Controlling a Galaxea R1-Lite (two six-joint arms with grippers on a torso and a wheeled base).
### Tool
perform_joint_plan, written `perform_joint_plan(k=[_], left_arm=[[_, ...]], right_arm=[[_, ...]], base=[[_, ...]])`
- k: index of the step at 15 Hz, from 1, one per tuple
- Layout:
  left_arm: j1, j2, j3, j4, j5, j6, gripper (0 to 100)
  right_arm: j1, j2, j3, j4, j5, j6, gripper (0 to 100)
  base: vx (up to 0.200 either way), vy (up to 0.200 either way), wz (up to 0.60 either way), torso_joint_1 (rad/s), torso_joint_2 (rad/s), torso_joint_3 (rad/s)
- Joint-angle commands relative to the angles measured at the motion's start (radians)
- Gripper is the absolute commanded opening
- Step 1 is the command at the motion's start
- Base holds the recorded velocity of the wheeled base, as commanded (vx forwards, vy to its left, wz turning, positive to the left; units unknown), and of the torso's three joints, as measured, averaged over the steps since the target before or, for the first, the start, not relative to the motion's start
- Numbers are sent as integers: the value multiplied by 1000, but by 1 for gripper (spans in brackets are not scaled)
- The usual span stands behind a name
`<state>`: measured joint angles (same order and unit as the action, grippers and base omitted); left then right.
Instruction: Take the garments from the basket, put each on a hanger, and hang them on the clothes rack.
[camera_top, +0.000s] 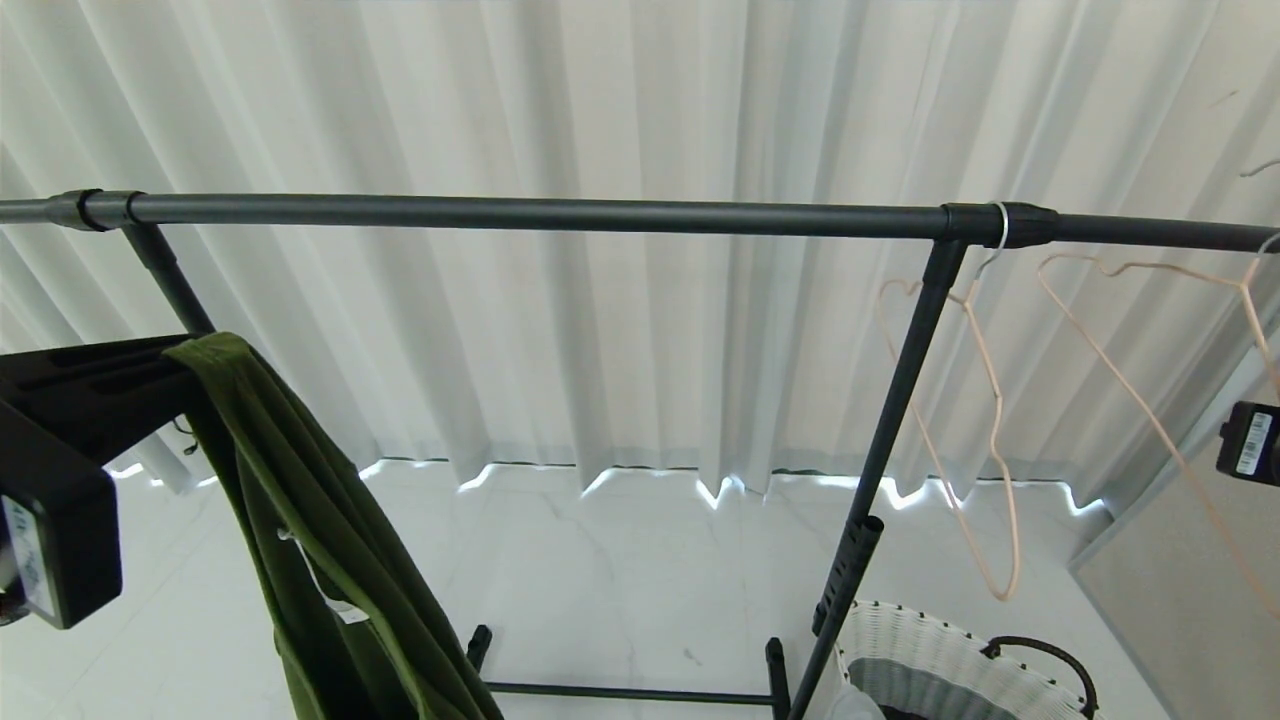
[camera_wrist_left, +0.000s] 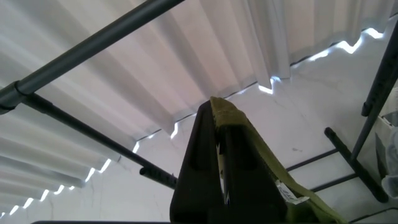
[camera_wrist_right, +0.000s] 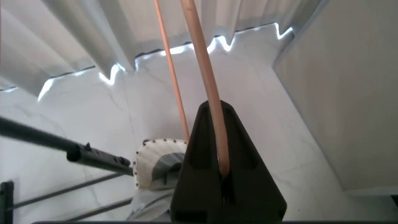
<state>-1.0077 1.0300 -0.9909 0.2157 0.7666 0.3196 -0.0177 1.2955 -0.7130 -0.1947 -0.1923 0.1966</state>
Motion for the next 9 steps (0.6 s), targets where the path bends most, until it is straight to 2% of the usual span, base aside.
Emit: perform_joint_plan(k=[1, 2, 5, 9], left_arm=[[0, -4, 0, 1, 0, 1, 0], [0, -4, 0, 1, 0, 3, 0], [3, -4, 0, -1, 0, 19, 0], [3, -5, 0, 1, 0, 19, 0]], right_arm=[[4, -114, 69, 26, 1, -5, 0], [4, -151, 87, 49, 1, -5, 0], [24, -240, 118, 107, -1, -13, 0], [33, -329, 162, 155, 1, -72, 0]], base=[[0, 0, 0, 0, 0, 0], [0, 0, 0, 0, 0, 0], [-200, 0, 0, 9, 4, 4], [-200, 0, 0, -4, 2, 2]])
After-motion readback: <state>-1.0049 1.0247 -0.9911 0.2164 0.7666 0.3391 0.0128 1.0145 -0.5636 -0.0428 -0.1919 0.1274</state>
